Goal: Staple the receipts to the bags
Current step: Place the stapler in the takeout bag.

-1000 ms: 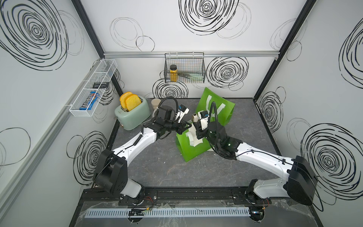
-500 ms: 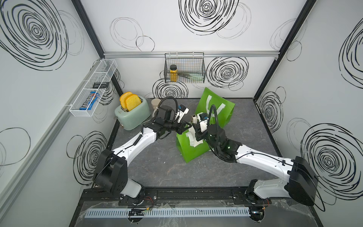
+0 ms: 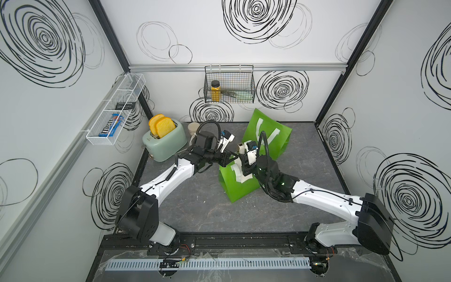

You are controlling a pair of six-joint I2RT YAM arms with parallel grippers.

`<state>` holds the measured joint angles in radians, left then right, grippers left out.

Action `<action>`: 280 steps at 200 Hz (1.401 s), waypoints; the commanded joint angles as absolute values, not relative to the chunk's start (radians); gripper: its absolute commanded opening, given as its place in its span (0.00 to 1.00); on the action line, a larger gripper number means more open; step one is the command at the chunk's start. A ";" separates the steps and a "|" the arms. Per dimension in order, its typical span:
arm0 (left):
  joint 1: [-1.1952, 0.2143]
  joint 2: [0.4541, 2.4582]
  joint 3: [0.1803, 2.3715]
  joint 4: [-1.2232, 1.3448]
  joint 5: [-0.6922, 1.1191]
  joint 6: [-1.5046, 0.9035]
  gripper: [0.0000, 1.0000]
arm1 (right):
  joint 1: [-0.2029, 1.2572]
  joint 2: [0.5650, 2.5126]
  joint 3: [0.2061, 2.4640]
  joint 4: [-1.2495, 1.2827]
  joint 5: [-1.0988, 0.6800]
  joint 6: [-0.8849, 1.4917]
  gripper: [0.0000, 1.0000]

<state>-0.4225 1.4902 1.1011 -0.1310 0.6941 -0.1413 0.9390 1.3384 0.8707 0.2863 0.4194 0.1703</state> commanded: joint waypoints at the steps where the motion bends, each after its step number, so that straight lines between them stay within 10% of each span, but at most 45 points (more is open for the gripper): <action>1: -0.415 1.459 1.097 -0.055 0.713 -0.155 0.00 | 0.962 1.357 0.873 0.306 0.478 0.160 0.15; 280: -0.425 1.437 1.083 -0.071 0.669 -0.100 0.00 | 0.976 1.372 0.928 0.042 0.500 0.231 0.25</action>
